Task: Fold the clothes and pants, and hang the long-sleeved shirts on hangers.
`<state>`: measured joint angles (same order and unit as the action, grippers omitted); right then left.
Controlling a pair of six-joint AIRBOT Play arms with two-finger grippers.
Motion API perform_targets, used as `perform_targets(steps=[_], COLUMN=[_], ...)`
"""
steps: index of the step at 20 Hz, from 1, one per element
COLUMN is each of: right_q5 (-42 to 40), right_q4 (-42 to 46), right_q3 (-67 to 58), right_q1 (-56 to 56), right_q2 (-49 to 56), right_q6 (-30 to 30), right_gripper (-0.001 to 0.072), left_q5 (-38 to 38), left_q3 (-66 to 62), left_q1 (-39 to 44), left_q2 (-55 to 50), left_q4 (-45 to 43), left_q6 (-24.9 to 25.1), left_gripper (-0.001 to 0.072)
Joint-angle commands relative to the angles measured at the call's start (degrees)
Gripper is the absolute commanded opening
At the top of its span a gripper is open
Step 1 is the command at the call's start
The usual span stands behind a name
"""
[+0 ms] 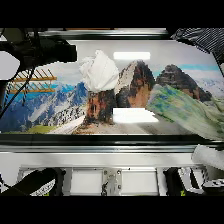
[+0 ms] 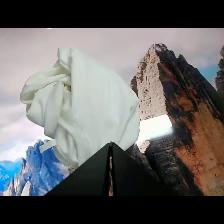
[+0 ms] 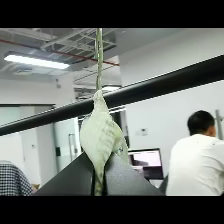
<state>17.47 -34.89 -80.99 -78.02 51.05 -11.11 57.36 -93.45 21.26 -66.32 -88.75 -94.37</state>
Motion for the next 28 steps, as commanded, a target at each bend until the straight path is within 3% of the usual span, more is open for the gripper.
perform_targets(steps=[1,6,12,23,24,25,26,28], right_q5=[-6.12,-6.08,-5.05,-5.01,-5.03,-5.03,-5.03,-5.01], right_q4=[3.76,8.46,22.56,23.74,23.76,23.71,23.71,23.39], right_q3=[-2.10,-2.08,-0.37,0.63,0.63,0.63,0.63,0.63], right_q1=[-0.11,0.20,5.97,8.28,8.28,8.28,8.28,8.28], right_q2=[1.33,2.80,4.04,4.31,4.20,4.07,3.91,2.99], right_q6=[-0.02,1.27,9.92,9.88,9.88,9.90,9.90,9.90], right_gripper=[0.0005,0.0005,0.0005,0.0036,0.0200,0.0439,0.0522,0.0514], left_q5=[1.55,1.55,1.49,1.29,1.16,1.11,1.16,1.16], left_q3=[-0.04,-0.04,-0.04,-0.04,-0.04,-0.04,-0.04,-0.04], left_q1=[-0.87,-0.87,-0.76,-0.76,-0.76,-0.76,-0.76,-0.76], left_q2=[-0.04,-0.04,-0.04,-0.04,-0.04,-0.02,-0.04,-0.04], left_q4=[0.00,0.02,0.31,0.31,0.31,0.31,0.28,0.31], left_q6=[0.11,0.09,0.09,0.09,0.07,0.09,0.09,0.09], left_gripper=[0.0008,0.0008,0.0008,0.0008,0.0008,0.0008,0.0008,0.0008])
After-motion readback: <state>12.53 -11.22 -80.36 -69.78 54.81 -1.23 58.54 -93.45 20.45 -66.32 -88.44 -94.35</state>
